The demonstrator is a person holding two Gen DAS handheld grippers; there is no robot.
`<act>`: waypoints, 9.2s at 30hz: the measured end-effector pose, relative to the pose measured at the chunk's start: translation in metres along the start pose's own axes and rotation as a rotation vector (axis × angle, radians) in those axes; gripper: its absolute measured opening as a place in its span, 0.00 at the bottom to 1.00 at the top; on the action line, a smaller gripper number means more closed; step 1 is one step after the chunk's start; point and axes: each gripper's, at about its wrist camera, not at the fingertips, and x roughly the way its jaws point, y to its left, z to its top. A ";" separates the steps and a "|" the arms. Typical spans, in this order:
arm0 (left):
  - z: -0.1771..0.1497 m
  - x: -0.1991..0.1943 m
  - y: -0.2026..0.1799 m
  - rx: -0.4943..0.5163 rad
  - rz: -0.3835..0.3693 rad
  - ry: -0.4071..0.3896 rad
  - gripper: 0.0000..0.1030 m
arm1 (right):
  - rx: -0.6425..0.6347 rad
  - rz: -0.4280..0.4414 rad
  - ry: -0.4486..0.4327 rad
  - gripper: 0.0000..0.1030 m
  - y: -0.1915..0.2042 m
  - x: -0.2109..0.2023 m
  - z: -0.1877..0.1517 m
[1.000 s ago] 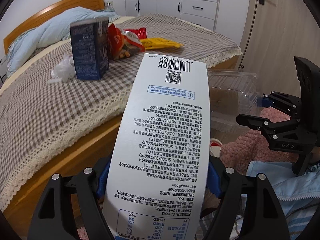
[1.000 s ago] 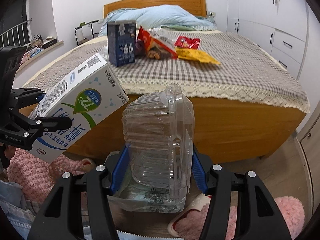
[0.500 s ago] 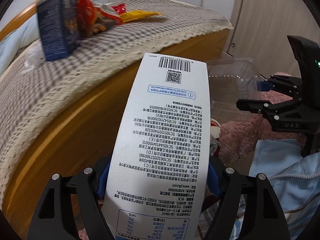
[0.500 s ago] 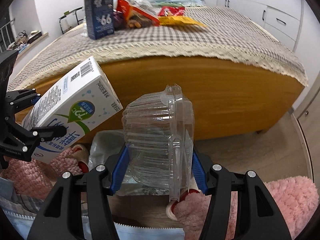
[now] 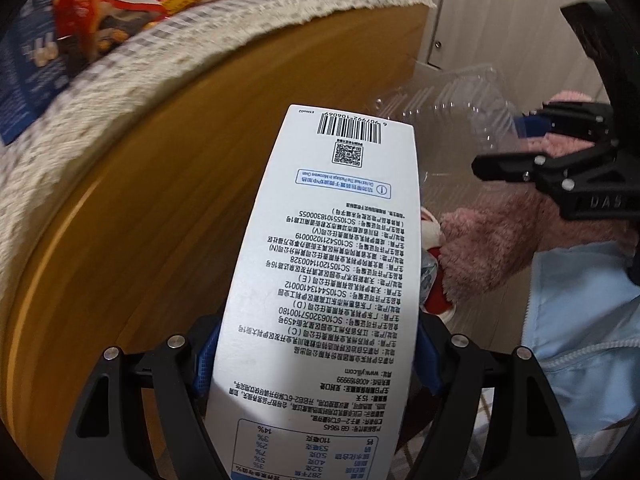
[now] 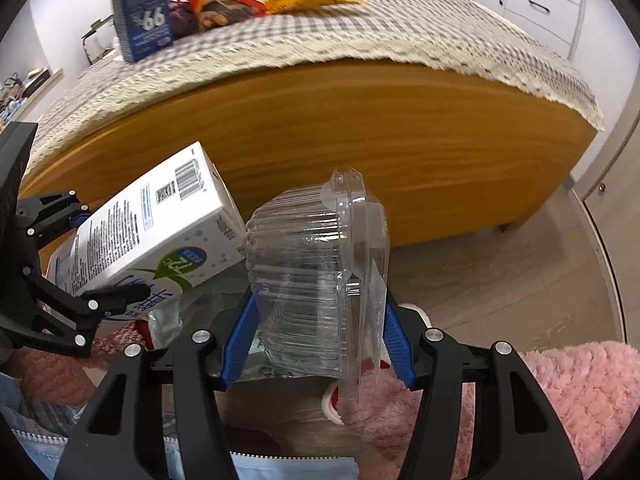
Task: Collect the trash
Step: 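Lower the milk carton into the trash bag and open the left gripper, then lower the clear plastic container into the trash bag with the right gripper, then open the right gripper to release the container beside the carton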
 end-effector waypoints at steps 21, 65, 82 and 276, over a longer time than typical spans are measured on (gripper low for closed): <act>0.000 0.131 -0.034 0.232 0.033 0.166 0.71 | 0.131 -0.031 0.168 0.55 -0.040 0.073 0.014; -0.055 0.275 -0.088 0.585 0.177 0.264 0.82 | 0.153 -0.010 0.210 0.55 -0.053 0.085 0.025; -0.034 0.142 -0.038 0.379 0.110 0.259 0.89 | 0.124 0.015 0.143 0.55 -0.051 0.070 0.017; -0.178 0.073 0.110 -0.768 0.095 0.442 0.93 | -1.500 0.309 0.453 0.55 0.173 0.261 -0.132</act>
